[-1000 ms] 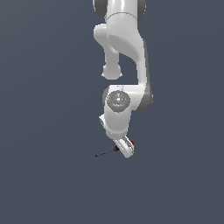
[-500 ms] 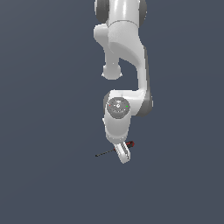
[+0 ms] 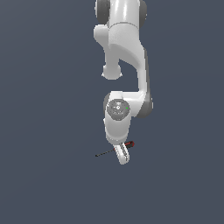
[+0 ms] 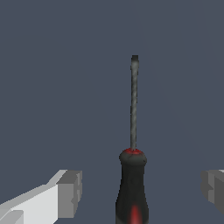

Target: Pick up the object and move it to a goal position.

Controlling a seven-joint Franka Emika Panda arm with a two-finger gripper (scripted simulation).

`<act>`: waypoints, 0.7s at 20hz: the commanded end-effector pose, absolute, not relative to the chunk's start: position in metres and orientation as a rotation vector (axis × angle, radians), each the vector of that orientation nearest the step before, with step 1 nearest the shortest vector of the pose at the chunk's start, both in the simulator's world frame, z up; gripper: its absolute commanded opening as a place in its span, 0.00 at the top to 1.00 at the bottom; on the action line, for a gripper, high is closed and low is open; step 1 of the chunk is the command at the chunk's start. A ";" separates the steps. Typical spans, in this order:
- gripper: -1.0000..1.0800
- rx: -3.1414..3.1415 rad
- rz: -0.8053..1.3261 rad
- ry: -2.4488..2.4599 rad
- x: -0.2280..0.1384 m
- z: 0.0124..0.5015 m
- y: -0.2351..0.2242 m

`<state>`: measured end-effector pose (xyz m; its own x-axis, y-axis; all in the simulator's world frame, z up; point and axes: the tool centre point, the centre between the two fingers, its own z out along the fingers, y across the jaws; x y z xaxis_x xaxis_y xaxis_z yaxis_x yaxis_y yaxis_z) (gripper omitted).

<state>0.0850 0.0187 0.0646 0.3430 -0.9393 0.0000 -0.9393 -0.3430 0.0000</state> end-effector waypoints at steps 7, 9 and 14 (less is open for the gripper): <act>0.04 -2.571 0.000 1.805 0.084 0.034 0.018; 0.04 -2.571 0.000 1.806 0.084 0.024 0.019; 0.04 -2.570 0.000 1.807 0.085 0.014 0.019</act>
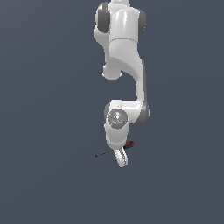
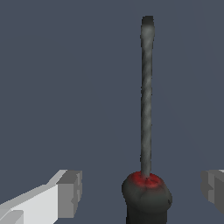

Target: Pick up the object and move it to a goal position.

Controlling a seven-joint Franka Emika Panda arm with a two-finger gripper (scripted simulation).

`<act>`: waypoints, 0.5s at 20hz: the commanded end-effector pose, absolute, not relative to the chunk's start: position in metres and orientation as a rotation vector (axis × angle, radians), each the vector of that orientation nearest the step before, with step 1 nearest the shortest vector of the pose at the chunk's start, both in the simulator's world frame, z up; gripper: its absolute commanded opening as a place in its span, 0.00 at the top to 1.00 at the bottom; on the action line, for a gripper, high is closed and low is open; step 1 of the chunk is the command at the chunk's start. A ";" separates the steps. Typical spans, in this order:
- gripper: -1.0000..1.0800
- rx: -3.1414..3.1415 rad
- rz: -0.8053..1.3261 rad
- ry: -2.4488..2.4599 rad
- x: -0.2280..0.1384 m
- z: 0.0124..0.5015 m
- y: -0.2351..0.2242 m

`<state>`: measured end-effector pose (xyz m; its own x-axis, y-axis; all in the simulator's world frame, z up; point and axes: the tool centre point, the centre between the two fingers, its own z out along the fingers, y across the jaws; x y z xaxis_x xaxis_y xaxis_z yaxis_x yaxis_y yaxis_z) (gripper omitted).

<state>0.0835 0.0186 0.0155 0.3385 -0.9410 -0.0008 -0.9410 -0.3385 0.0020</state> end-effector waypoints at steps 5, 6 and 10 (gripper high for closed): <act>1.00 2.570 0.000 -1.807 0.085 0.015 0.019; 1.00 2.570 0.000 -1.807 0.085 0.015 0.019; 1.00 2.570 0.000 -1.807 0.085 0.015 0.019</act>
